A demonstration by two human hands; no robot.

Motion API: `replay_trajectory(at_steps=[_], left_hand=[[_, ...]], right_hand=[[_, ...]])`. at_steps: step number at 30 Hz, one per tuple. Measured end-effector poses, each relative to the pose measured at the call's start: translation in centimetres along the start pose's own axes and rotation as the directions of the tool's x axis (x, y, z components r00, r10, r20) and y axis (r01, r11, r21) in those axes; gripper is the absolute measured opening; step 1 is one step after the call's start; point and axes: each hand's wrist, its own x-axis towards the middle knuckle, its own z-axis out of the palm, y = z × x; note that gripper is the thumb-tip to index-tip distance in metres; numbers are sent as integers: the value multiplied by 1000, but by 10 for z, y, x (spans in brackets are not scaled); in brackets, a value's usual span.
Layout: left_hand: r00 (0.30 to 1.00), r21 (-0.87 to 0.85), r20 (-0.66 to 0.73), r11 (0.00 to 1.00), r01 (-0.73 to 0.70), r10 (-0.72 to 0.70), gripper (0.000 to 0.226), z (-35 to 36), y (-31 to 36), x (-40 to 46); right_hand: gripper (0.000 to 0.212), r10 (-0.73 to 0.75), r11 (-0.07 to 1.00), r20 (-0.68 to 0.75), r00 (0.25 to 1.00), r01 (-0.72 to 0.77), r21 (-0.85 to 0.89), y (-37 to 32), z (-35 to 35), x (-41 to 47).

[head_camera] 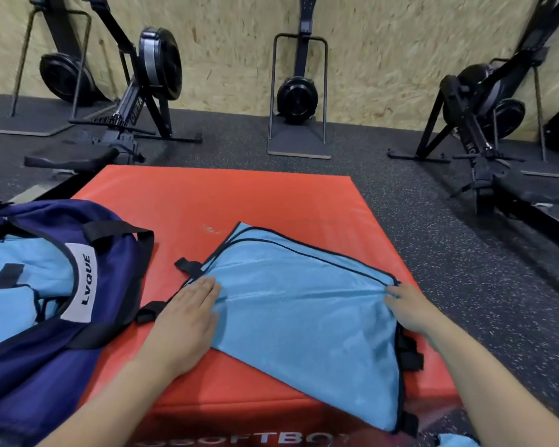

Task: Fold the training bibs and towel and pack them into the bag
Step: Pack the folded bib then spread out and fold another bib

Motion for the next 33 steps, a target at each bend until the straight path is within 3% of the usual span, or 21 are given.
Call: replay_trajectory(at_steps=[2, 4, 8, 16, 21, 27, 33], left_hand=[[1000, 24, -19, 1000, 14, -14, 57, -8, 11, -9], [996, 41, -55, 997, 69, -66, 53, -17, 19, -19], [978, 12, -43, 979, 205, -204, 52, -17, 33, -35], [944, -52, 134, 950, 309, -300, 97, 5, -1, 15], [930, -11, 188, 946, 324, -316, 61, 7, -33, 83], [898, 15, 278, 937, 350, -340, 61, 24, -58, 163], [909, 54, 290, 954, 296, -299, 61, 25, -65, 198]], right_hand=[[24, 36, 999, 22, 999, -36, -27, 7, -2, -19], [45, 52, 992, -8, 999, -53, -112, 16, -3, -35], [53, -110, 978, -79, 991, 94, -184, 18, -5, -48], [52, -236, 942, 61, 970, 244, -229, 5, 5, -25], [52, -272, 928, 96, 957, 288, -237, -7, 10, -10], [54, -285, 937, 122, 951, 303, -176, -13, 27, 8], [59, -300, 931, 115, 947, 317, -181, -21, 38, 11]])
